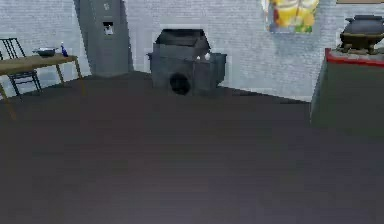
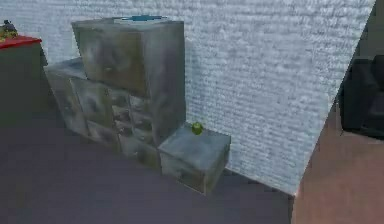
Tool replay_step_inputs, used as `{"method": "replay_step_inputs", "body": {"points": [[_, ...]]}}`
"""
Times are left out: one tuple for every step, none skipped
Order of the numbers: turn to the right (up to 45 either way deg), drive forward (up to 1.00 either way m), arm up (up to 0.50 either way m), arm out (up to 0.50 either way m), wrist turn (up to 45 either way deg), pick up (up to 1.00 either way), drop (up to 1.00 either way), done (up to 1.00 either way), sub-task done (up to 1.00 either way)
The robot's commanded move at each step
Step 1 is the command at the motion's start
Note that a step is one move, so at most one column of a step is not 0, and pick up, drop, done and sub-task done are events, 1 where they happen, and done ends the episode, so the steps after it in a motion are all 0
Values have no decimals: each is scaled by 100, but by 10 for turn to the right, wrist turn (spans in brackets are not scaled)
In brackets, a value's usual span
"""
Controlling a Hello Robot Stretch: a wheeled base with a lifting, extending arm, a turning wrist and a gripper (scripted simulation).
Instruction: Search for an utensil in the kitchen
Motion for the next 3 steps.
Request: {"method": "replay_step_inputs", "body": {"points": [[300, 0, 0, 0, 0, 0, 0, 0, 0], [0, 100, 0, 0, 0, 0, 0, 0, 0], [0, 100, 0, 0, 0, 0, 0, 0, 0]]}}
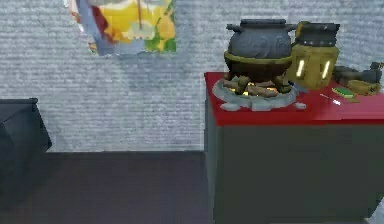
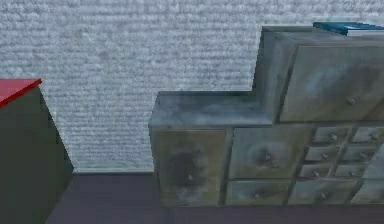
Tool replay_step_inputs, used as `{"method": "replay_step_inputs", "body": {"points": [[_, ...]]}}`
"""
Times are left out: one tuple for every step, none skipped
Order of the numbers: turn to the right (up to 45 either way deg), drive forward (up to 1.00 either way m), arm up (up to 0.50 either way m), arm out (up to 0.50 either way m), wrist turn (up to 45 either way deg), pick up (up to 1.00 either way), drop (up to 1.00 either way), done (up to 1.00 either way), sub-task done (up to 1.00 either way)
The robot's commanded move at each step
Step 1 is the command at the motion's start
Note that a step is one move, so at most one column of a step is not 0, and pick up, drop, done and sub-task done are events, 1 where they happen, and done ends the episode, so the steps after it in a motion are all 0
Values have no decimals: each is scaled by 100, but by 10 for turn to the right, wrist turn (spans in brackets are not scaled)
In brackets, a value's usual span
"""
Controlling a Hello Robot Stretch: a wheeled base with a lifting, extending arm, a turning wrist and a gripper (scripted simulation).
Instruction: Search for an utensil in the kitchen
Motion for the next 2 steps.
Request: {"method": "replay_step_inputs", "body": {"points": [[-60, 0, 0, 0, 0, 0, 0, 0, 0], [0, 40, 0, 0, 0, 0, 0, 0, 0]]}}
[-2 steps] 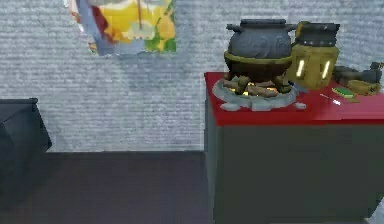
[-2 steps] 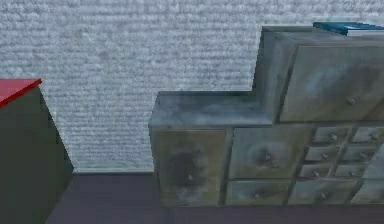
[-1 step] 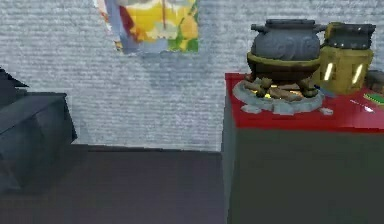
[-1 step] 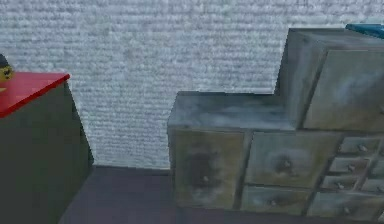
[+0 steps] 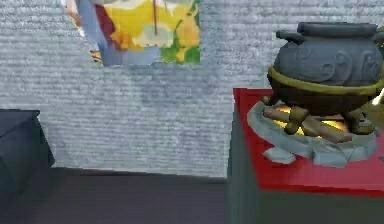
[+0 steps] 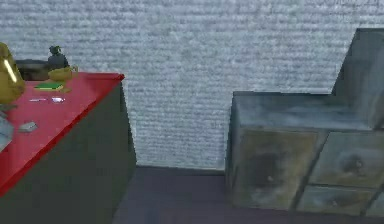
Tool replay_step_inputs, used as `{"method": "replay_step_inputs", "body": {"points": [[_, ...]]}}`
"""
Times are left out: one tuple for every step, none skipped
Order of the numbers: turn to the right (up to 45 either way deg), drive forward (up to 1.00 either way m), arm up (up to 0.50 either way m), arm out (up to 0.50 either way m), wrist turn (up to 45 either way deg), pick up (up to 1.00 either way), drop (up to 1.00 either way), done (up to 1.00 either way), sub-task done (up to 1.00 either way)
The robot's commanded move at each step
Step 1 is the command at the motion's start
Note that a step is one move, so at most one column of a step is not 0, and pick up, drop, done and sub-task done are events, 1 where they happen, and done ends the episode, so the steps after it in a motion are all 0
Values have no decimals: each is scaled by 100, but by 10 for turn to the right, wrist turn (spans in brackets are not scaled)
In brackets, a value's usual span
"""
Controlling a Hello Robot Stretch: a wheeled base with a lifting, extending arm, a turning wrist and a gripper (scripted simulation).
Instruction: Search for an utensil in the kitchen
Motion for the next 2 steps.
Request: {"method": "replay_step_inputs", "body": {"points": [[330, 0, 0, 0, 0, 0, 0, 0, 0], [0, 0, 0, 0, 0, 0, 0, 100, 0]]}}
